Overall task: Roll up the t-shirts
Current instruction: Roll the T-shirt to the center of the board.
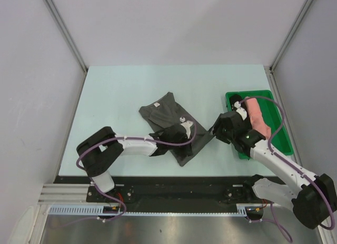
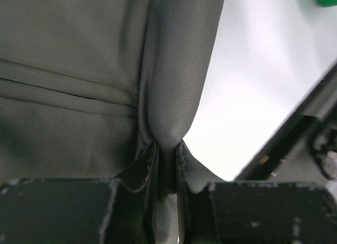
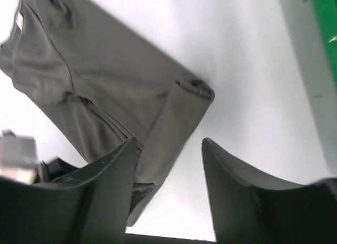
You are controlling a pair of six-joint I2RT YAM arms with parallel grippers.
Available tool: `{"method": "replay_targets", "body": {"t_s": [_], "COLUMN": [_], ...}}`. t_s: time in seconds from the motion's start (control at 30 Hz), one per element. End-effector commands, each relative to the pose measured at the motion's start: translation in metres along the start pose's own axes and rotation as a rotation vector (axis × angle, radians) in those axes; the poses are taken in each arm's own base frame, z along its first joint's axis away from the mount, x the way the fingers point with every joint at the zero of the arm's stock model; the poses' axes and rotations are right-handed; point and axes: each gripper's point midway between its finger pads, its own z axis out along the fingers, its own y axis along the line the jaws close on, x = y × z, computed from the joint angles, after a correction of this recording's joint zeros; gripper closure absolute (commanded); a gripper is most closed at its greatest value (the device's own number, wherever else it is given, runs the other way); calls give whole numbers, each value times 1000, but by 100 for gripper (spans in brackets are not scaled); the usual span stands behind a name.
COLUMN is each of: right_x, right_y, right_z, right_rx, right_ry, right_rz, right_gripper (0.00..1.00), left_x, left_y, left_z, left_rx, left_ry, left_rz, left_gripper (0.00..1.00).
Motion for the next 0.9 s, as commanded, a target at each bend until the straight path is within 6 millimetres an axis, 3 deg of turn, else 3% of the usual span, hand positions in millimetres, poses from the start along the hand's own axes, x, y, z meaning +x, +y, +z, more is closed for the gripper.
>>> {"method": "replay_targets", "body": {"t_s": [0.0,0.2,0.47,0.87], "right_x": [15,36,40,48], "right_y": [3,-3,-1,-20], "right_z": [4,18,32,52], "right_rx": [-32,-25,-28,60], "right_ry": [-20,3,7,42], "right_rz": [3,-14,-3,12], "right_gripper": [46,48,48,46], "left_x": [-8,-8,-5,-1], "left_y": [-33,-29,-21,-15], "left_z": [-16,-16,-13,-6], "left_rx": [228,290,289,281], "left_ry": [30,73,105,127], "left_rz": [-120,-192,-233,-245], "left_gripper": [89,88,87,86]}}
